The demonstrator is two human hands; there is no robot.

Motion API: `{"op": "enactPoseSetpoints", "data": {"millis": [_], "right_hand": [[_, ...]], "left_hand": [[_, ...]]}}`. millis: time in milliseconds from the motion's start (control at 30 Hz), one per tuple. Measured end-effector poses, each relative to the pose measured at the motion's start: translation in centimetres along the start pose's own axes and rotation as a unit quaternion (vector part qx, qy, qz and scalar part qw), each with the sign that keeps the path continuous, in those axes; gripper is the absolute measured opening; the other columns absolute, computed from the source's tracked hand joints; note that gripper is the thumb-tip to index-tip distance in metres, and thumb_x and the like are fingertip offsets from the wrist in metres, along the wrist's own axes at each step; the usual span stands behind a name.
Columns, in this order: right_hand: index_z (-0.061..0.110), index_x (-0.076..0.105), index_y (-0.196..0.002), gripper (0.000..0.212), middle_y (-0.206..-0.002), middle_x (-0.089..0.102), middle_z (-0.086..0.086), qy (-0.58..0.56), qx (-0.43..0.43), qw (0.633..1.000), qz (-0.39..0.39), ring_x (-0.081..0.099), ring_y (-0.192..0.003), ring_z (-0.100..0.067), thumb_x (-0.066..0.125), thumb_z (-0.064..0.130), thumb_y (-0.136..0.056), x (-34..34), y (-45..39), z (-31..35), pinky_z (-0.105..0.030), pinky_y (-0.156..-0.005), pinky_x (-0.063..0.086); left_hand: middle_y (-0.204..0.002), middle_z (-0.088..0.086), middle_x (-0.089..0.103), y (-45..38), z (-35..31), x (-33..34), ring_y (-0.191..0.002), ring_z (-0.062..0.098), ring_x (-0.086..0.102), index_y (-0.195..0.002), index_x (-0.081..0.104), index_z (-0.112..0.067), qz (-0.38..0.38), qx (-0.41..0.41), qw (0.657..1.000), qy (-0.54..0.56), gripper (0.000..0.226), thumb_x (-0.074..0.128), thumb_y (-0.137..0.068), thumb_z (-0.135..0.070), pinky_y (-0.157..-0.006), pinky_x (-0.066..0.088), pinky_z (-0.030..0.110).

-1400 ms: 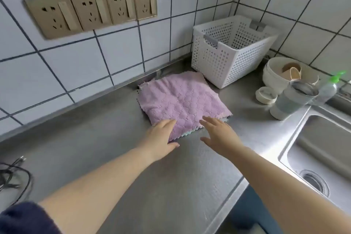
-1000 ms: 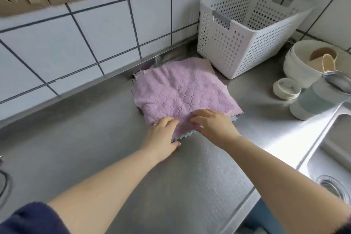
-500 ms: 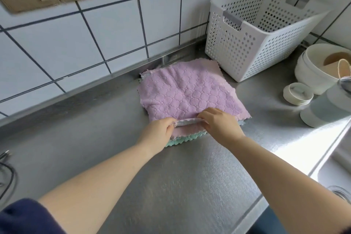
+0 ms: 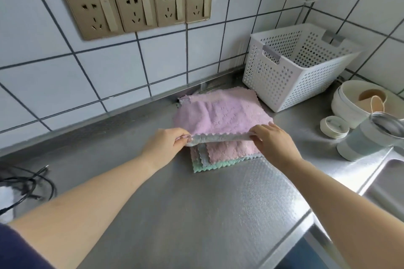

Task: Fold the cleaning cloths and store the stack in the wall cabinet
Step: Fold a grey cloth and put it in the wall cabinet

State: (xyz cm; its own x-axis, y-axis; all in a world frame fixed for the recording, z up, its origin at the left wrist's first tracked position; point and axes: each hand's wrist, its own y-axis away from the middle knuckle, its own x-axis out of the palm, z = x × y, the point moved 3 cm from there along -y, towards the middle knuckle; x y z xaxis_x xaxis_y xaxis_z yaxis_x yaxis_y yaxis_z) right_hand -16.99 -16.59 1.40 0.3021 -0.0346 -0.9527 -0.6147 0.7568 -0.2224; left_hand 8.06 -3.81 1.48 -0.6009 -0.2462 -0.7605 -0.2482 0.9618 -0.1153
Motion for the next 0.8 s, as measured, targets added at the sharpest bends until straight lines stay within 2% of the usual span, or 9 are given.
{"op": "enactPoseSetpoints", "data": {"millis": [33, 100, 200, 333, 400, 467, 600, 733, 800], "right_hand": [[0.013, 0.066, -0.099, 0.013, -0.093, 0.069, 0.0, -0.012, -0.001, 1.0, 0.011, 0.062, -0.084, -0.024, 0.058, 0.019, -0.092, -0.2, 0.4, 0.4, -0.027, -0.068, 0.042], [0.014, 0.066, -0.099, 0.014, -0.094, 0.066, 0.001, -0.039, -0.015, 0.998, 0.038, 0.063, -0.081, -0.024, 0.06, 0.023, -0.091, -0.8, 2.5, 2.6, -0.028, -0.062, 0.043], [0.014, 0.065, -0.097, 0.013, -0.092, 0.064, -0.001, -0.05, -0.02, 0.994, 0.091, 0.062, -0.08, -0.025, 0.059, 0.023, -0.09, -0.4, 6.3, 5.8, -0.032, -0.064, 0.043], [0.016, 0.064, -0.099, 0.017, -0.094, 0.062, 0.001, -0.069, 0.004, 0.985, 0.161, 0.061, -0.085, -0.022, 0.057, 0.029, -0.092, 1.2, 12.5, 10.7, -0.033, -0.071, 0.046], [0.016, 0.064, -0.102, 0.018, -0.096, 0.064, 0.001, -0.08, 0.026, 0.978, 0.189, 0.061, -0.088, -0.02, 0.057, 0.028, -0.092, 2.1, 15.4, 12.7, -0.033, -0.075, 0.048], [0.015, 0.064, -0.104, 0.018, -0.099, 0.065, 0.001, -0.092, 0.051, 0.972, 0.211, 0.062, -0.091, -0.02, 0.056, 0.026, -0.092, 2.8, 18.5, 15.0, -0.032, -0.079, 0.049], [0.012, 0.063, -0.105, 0.019, -0.099, 0.066, -0.003, -0.101, 0.091, 0.958, 0.253, 0.06, -0.091, -0.021, 0.053, 0.02, -0.092, 3.9, 23.9, 18.8, -0.029, -0.077, 0.045], [0.016, 0.064, -0.105, 0.02, -0.079, 0.06, 0.012, -0.127, 0.151, 0.946, 0.256, 0.055, -0.075, -0.011, 0.056, 0.025, -0.089, 4.6, 27.5, 21.0, -0.013, -0.06, 0.039], [0.019, 0.065, -0.102, 0.018, -0.081, 0.059, 0.012, -0.133, 0.168, 0.938, 0.272, 0.055, -0.078, -0.008, 0.058, 0.029, -0.09, 4.7, 28.7, 21.9, -0.012, -0.061, 0.038]], "left_hand": [[-0.088, 0.003, 0.074, 0.3, 0.3, -0.4, -0.082, 0.023, 0.066, -0.096, 0.072, -0.014, 0.012, 0.004, 1.0, -0.008, 0.021, 0.06, -0.087, -0.029, -0.071, 0.049, 0.032], [-0.085, 0.001, 0.074, 3.0, 0.7, -2.2, -0.078, 0.022, 0.066, -0.091, 0.073, -0.014, 0.031, 0.016, 0.999, -0.026, 0.023, 0.06, -0.085, -0.032, -0.068, 0.049, 0.032], [-0.082, -0.002, 0.072, 7.5, 1.9, -3.5, -0.073, 0.019, 0.062, -0.088, 0.072, -0.014, 0.051, 0.007, 0.997, -0.059, 0.013, 0.065, -0.087, -0.026, -0.059, 0.04, 0.022], [-0.077, -0.004, 0.069, 14.9, 3.7, -4.4, -0.069, 0.011, 0.059, -0.085, 0.069, -0.01, 0.104, -0.012, 0.993, -0.063, 0.018, 0.061, -0.089, -0.026, -0.056, 0.033, 0.011], [-0.068, -0.013, 0.061, 18.4, 4.8, -4.3, -0.062, -0.001, 0.053, -0.082, 0.066, -0.01, 0.138, -0.027, 0.989, -0.053, 0.019, 0.059, -0.09, -0.026, -0.057, 0.035, 0.01], [-0.064, -0.012, 0.055, 22.0, 6.1, -4.4, -0.058, -0.001, 0.048, -0.076, 0.061, -0.017, 0.174, -0.04, 0.982, -0.059, 0.019, 0.058, -0.091, -0.028, -0.057, 0.034, 0.013], [-0.061, -0.01, 0.052, 27.6, 8.4, -4.3, -0.058, 0.003, 0.046, -0.061, 0.045, -0.033, 0.221, -0.066, 0.971, -0.06, 0.032, 0.058, -0.09, -0.034, -0.06, 0.034, 0.02], [-0.059, -0.01, 0.049, 31.1, 9.5, -4.7, -0.058, 0.003, 0.042, -0.059, 0.045, -0.028, 0.237, -0.08, 0.966, -0.06, 0.034, 0.059, -0.089, -0.036, -0.058, 0.032, 0.02], [-0.066, -0.009, 0.051, 32.4, 10.1, -4.8, -0.059, 0.003, 0.041, -0.065, 0.051, -0.026, 0.264, -0.086, 0.959, -0.059, 0.027, 0.061, -0.087, -0.036, -0.056, 0.03, 0.015]]}}
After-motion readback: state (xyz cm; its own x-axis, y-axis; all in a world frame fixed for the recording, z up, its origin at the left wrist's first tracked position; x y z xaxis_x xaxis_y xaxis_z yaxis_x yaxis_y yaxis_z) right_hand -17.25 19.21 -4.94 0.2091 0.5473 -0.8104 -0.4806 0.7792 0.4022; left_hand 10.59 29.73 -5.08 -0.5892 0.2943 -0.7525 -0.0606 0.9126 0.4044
